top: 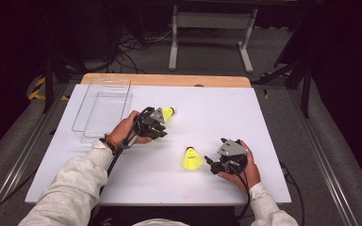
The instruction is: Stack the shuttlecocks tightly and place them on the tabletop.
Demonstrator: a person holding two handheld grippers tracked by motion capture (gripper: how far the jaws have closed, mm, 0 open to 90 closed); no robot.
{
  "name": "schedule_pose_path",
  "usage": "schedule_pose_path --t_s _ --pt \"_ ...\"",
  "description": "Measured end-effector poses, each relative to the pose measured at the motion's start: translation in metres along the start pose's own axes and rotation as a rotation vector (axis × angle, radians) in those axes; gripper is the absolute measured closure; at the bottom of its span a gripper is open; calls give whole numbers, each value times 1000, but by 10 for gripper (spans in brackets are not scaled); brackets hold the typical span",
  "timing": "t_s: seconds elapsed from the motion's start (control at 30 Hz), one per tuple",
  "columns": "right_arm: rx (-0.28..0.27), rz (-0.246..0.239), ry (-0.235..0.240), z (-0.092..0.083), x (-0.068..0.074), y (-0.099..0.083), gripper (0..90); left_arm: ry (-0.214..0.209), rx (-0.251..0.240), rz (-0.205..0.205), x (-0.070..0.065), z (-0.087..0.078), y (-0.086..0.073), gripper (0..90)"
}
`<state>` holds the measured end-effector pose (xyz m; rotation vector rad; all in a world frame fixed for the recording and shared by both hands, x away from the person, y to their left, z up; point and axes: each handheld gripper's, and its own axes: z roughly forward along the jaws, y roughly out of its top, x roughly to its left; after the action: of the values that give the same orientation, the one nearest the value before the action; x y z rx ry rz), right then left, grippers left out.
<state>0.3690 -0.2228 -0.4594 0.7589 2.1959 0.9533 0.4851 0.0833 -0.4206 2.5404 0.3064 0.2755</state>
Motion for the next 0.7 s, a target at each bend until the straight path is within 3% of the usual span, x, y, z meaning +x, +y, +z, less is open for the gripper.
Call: schedule_pose_path --t_s 0.4,0.7 --pt "4 -6 0 0 1 0 135 -9 0 -1 -10 -9 -11 690" --pt "1 -6 -1 0 1 1 135 14 -31 1 -10 -11 -11 680"
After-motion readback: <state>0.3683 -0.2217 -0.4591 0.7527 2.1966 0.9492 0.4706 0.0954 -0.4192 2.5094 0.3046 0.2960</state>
